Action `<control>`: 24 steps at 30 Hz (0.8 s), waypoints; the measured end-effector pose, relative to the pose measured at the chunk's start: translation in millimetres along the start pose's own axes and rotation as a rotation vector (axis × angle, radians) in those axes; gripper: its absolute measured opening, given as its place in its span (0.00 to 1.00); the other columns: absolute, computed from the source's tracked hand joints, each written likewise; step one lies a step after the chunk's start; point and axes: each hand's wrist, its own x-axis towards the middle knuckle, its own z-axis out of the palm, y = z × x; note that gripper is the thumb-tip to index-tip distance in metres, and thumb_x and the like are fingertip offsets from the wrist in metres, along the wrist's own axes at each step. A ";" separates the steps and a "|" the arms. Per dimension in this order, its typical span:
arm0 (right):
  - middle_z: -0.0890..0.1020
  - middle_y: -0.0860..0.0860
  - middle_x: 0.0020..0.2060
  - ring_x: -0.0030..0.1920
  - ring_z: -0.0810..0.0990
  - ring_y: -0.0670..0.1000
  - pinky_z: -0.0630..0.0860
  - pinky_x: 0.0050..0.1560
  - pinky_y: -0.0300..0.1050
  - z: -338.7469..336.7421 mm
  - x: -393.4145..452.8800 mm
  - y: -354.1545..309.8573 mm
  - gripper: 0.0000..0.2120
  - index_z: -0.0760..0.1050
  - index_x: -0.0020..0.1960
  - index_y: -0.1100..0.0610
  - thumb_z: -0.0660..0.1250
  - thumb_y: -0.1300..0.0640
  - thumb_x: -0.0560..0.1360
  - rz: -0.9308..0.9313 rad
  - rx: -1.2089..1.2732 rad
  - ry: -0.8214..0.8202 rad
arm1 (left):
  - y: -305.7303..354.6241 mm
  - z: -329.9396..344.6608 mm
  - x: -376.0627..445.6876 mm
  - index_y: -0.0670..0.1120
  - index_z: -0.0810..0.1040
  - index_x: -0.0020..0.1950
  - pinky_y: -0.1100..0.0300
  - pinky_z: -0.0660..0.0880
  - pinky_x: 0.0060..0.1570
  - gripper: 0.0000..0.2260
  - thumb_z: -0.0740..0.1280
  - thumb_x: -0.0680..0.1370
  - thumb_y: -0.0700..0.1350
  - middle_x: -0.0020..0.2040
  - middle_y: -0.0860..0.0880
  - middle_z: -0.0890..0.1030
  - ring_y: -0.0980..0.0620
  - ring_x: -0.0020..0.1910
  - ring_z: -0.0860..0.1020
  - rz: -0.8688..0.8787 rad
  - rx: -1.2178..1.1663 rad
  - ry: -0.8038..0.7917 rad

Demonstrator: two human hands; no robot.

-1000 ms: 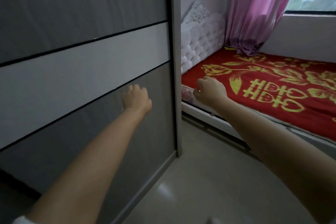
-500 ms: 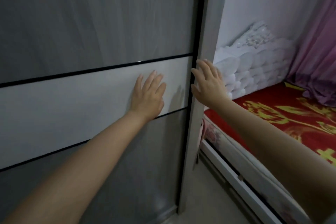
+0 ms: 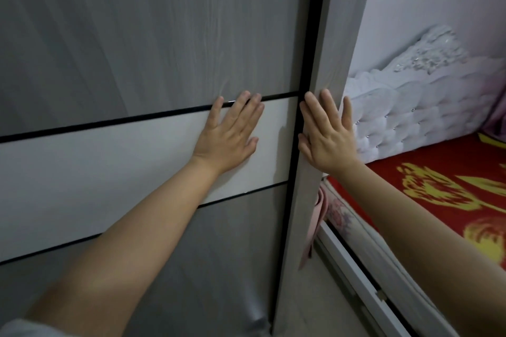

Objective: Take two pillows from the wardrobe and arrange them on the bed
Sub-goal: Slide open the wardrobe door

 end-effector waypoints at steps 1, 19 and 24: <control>0.57 0.51 0.75 0.73 0.31 0.44 0.29 0.74 0.47 -1.3 -0.4 -1.1 0.26 0.60 0.67 0.60 0.58 0.54 0.72 0.026 -0.004 -0.006 | -1.3 0.6 -1.0 0.45 0.72 0.67 0.47 0.30 0.73 0.26 0.56 0.73 0.55 0.64 0.51 0.79 0.44 0.75 0.49 -0.007 0.019 0.011; 0.75 0.57 0.66 0.65 0.71 0.67 0.63 0.58 0.77 -31.8 1.6 -35.7 0.23 0.69 0.66 0.61 0.57 0.60 0.71 0.283 0.003 -0.118 | -97.2 -21.3 -84.6 0.46 0.64 0.67 0.48 0.37 0.75 0.25 0.55 0.72 0.54 0.78 0.52 0.42 0.55 0.76 0.38 -0.039 0.043 -0.010; 0.53 0.57 0.76 0.75 0.46 0.62 0.39 0.73 0.60 -30.1 22.7 -73.0 0.28 0.54 0.72 0.65 0.55 0.67 0.73 0.488 0.178 -0.304 | -117.3 -43.0 -99.5 0.41 0.75 0.63 0.29 0.72 0.50 0.27 0.54 0.70 0.53 0.62 0.42 0.80 0.44 0.63 0.72 -0.112 -0.049 -0.315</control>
